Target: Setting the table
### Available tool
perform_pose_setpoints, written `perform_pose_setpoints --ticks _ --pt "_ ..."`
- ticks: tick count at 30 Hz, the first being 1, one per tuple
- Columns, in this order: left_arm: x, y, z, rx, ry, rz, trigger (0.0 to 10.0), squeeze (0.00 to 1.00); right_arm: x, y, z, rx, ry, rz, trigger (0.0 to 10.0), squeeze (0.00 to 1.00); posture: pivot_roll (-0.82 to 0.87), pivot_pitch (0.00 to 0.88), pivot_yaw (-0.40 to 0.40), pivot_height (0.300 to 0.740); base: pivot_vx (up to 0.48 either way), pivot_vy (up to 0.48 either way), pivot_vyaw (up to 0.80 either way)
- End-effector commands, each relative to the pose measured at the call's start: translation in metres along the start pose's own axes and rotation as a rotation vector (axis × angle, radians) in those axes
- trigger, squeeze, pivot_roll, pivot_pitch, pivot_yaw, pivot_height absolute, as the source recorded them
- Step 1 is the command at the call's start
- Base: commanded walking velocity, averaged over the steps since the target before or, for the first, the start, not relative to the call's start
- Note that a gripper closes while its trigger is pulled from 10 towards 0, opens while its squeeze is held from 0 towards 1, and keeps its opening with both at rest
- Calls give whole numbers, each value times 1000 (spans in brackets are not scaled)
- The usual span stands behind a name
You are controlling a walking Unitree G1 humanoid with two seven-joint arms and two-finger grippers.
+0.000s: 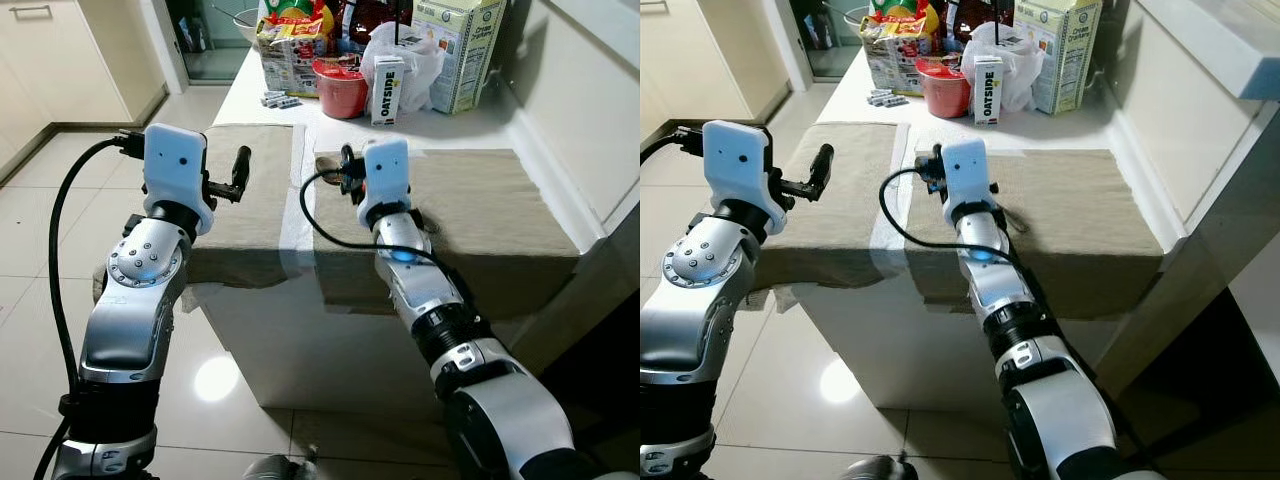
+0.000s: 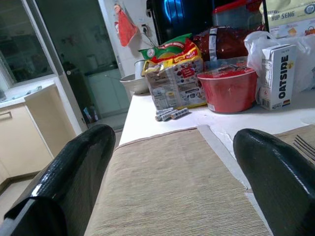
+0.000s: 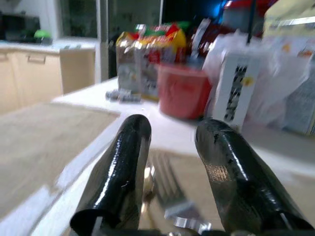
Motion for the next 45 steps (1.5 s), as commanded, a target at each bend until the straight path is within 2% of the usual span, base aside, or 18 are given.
perform_pose_setpoints --ticks 1,5,9,10,15,22,30,34,35,36,40,45 --pt "-2 -1 -5 -9 -10 15 10000 0 1 0 6 18 -6 19 10000 1000 45 0 67 740 0 0 0" --pt "0 -1 -6 -12 -15 16 10000 0 2 -1 4 5 -8 29 10000 1000 38 0 63 740 0 0 0" --pt "3 0 -7 -15 -23 10 10000 0 -2 2 -2 -62 -34 60 10000 1000 33 0 60 740 0 0 0" --pt "3 0 -7 -15 -24 10 10000 0 -3 4 -2 -78 -38 72 10000 0 33 0 59 740 0 0 0" --pt "4 0 -8 -17 -28 10 10000 0 -5 6 -4 -127 -32 86 10000 0 39 0 56 740 0 0 0" --pt "1 -2 -8 -21 -25 14 10000 0 3 0 -18 -208 -17 53 10000 0 43 0 55 740 0 0 0" --pt "1 -2 -7 -24 -15 7 10000 0 0 2 -31 -333 155 52 10000 0 49 0 67 740 0 0 0" --pt "-1 -3 -6 -23 -10 6 10000 0 2 3 -34 -376 198 45 10000 0 53 0 71 740 0 0 0" --pt "-2 -3 -6 -23 -8 6 10000 0 4 3 -35 -380 195 36 10000 0 55 0 73 740 0 0 0" --pt "-3 -3 -6 -24 -3 7 10000 0 12 3 -38 -386 164 7 10000 0 55 0 74 740 0 0 0" --pt "-4 -2 -5 -23 0 9 10000 0 23 3 -39 -379 101 -22 10000 0 55 1 76 740 0 0 0" --pt "-4 -3 -5 -24 2 5 10000 0 49 0 -44 -361 -55 -87 10000 0 51 6 81 740 0 0 0"
Point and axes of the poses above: a point about 5 cm out from each wrist's last joint towards the gripper, its own y axis pointing out of the wrist towards the gripper, its own z axis along the axis of the wrist's last joint, x = y × z, the point moved 2 cm from there along y, pointing out of the wrist towards the gripper, and after that the axes turned 4 degrees about -y, right-handed, at the moved point
